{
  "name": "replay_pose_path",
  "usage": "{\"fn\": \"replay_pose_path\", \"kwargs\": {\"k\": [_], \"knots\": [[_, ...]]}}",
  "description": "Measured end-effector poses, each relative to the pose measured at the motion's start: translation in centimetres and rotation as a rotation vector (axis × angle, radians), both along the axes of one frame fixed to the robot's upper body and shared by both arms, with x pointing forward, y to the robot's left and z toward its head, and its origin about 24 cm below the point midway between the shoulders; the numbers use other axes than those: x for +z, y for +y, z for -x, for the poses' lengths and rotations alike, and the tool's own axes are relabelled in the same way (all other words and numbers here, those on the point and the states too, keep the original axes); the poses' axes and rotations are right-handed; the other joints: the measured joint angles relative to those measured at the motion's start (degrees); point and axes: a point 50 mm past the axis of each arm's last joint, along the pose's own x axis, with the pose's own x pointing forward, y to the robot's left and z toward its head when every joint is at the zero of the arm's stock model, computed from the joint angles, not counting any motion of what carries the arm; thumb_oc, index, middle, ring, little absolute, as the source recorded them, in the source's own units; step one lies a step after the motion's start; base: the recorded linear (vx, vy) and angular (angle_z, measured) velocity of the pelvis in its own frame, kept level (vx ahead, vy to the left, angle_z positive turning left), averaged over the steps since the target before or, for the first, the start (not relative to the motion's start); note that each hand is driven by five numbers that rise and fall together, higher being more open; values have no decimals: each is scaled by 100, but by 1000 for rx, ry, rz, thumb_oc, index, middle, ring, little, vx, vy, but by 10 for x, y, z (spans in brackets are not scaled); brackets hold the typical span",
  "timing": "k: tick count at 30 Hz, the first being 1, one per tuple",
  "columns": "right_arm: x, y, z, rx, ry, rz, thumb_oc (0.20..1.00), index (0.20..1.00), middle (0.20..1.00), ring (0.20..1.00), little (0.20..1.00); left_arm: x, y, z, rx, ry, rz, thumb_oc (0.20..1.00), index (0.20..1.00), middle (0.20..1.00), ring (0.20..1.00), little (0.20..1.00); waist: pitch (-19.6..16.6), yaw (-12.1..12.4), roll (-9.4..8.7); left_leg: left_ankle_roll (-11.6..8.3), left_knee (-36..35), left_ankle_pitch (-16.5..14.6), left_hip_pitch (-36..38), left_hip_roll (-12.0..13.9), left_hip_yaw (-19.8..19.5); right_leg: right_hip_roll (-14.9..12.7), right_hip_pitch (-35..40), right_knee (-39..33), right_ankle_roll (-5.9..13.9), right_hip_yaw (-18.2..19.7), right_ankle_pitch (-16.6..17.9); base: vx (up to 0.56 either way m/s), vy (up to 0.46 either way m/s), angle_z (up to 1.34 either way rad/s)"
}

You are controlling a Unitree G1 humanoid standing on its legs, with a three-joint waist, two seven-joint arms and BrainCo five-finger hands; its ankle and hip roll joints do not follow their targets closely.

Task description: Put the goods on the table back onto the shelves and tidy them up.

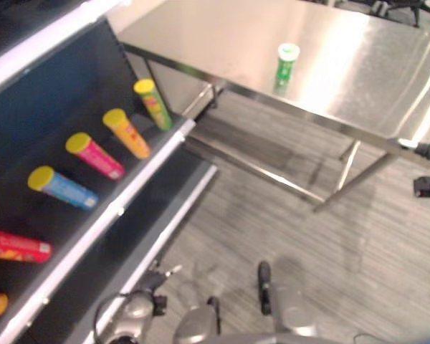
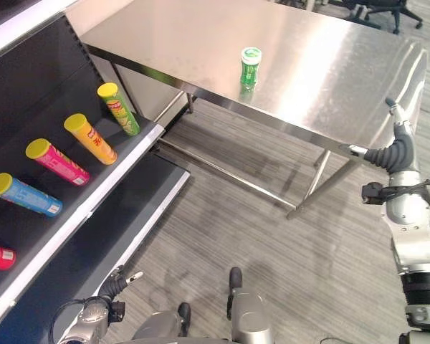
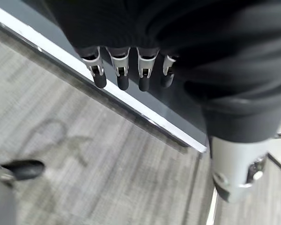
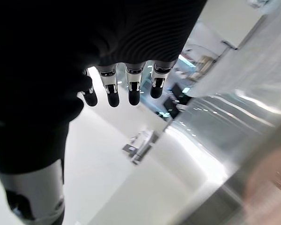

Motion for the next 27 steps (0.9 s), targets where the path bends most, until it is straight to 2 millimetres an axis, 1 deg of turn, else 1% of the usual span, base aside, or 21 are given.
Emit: {"fn": "replay_pose_path", "kwargs": {"k": [1,2,3,4,6,7,8,9,10,12,14,16,17,18,20,22,23,24,25,26,27], "knots": [[7,2,-1,9,-29,-4,1000,1000,1000,1000,1000,0,0,0,-2,3,3,1000,1000,1000,1000,1000,6,15,-144,-142,165,-55,-64,-16,67,-94,-109,101,-218,-63,-40,270,-291,41],[14,4,-2,21,-51,-5,1000,1000,1000,1000,1000,-2,-1,2,2,15,7,1000,1000,1000,1000,1000,8,34,-151,-250,741,-125,-237,21,68,-103,-100,68,-340,-180,-7,363,-414,38],[17,6,-5,36,-61,-13,1000,1000,1000,1000,1000,-5,-1,6,14,36,13,1000,1000,1000,1000,1000,9,67,-104,-313,1082,-95,-359,39,7,47,-46,182,-339,-164,-188,318,-437,38],[19,10,-5,55,-64,-4,1000,1000,1000,1000,1000,-7,0,10,31,45,20,1000,1000,1000,1000,1000,-14,103,-182,-356,1452,-72,-508,-35,62,-3,4,169,-364,-50,-142,224,-359,30],[30,17,-9,90,-103,-2,1000,1000,1000,1000,1000,-8,0,14,51,46,36,1000,1000,1000,1000,1000,-9,289,-178,-373,2156,51,-723,-56,220,3,195,73,-527,-11,-44,147,-269,15],[30,23,-13,114,-97,-2,1000,1000,1000,1000,1000,-10,3,22,65,69,33,1000,1000,1000,1000,1000,-19,406,-156,-366,2361,269,-782,-102,329,161,289,180,-479,160,-334,198,-209,25],[29,26,-15,129,-84,-3,1000,1000,1000,1000,1000,-10,5,24,63,74,28,1000,1000,1000,1000,1000,-32,445,-240,-378,2397,407,-783,-61,555,84,340,119,-592,189,-283,147,-115,39],[29,28,-18,137,-78,2,1000,1000,1000,1000,1000,-12,5,28,66,85,29,1000,1000,1000,1000,1000,-47,534,-186,-404,2477,501,-825,-58,548,135,409,96,-514,158,-383,235,-155,21],[29,30,-21,151,-59,3,1000,1000,1000,1000,1000,-13,3,29,56,92,31,1000,1000,1000,1000,1000,-55,660,-213,-332,2536,652,-884,-33,732,73,493,1,-593,214,-278,180,-62,18],[28,35,-24,177,-40,3,1000,1000,1000,1000,1000,-14,2,34,56,105,37,1000,1000,1000,1000,1000,-70,703,-198,-340,2364,736,-836,12,884,55,572,-119,-604,180,-281,306,-71,17],[23,36,-27,183,-19,-5,1000,1000,1000,1000,1000,-16,4,40,54,124,37,1000,1000,1000,1000,1000,-83,705,-206,-331,1954,633,-779,118,1063,58,649,-244,-664,132,-288,216,17,40],[15,36,-35,176,40,-7,1000,1000,1000,1000,1000,-17,1,38,15,136,38,1000,1000,1000,1000,1000,-105,706,-231,-392,242,694,-697,50,1081,53,729,-543,-643,233,-106,472,74,37],[11,38,-48,167,84,-6,1000,1000,1000,1000,1000,-18,-2,37,-15,149,36,1000,1000,1000,1000,1000,-107,744,-193,-486,-404,788,-789,-104,710,61,789,-790,-558,340,76,446,66,-17],[13,38,-52,164,92,-12,1000,1000,1000,1000,1000,-19,-5,34,-28,148,40,1000,1000,1000,1000,1000,-89,907,-123,-487,-658,920,-930,-160,647,117,852,-949,-556,481,145,349,76,-48],[22,42,-62,171,92,-10,1000,1000,1000,1000,1000,-22,-6,43,-25,174,43,1000,1000,1000,1000,1000,-94,1027,75,-523,-858,1177,-1011,-92,515,282,958,-1091,-600,792,190,359,166,-73],[34,59,-77,209,84,1,1000,1000,1000,1000,1000,-34,1,72,25,290,29,1000,1000,1000,1000,1000,-117,997,209,-562,-969,1236,-929,25,537,413,1088,-1214,-519,1197,220,340,271,-100],[39,62,-77,224,66,8,1000,1000,1000,1000,1000,-35,3,77,37,309,25,1000,1000,1000,1000,1000,-124,989,237,-568,-932,1233,-916,57,544,433,1088,-1223,-512,1288,216,326,313,-130],[49,72,-82,249,38,15,1000,1000,1000,1000,1000,-39,4,96,82,357,28,1000,1000,1000,1000,1000,-149,955,301,-511,-938,1191,-805,149,657,483,1009,-1210,-409,1601,188,186,200,-138],[59,76,-83,261,13,27,1000,1000,1000,1000,1000,-41,1,103,93,378,34,1000,1000,1000,1000,1000,-173,915,413,-445,-912,1271,-740,247,793,501,1016,-1235,-347,1782,168,270,316,-148],[61,78,-85,265,6,21,1000,1000,1000,1000,1000,-42,0,108,103,397,33,1000,1000,1000,1000,1000,-185,871,411,-200,-836,1478,-723,206,1135,372,964,-1205,-269,1890,73,218,290,-132],[60,81,-86,272,11,22,1000,1000,1000,1000,1000,-41,1,105,101,387,29,1000,1000,1000,1000,1000,-194,838,346,10,-789,1511,-672,118,1434,196,919,-1119,-170,1902,8,143,199,-99]]}}
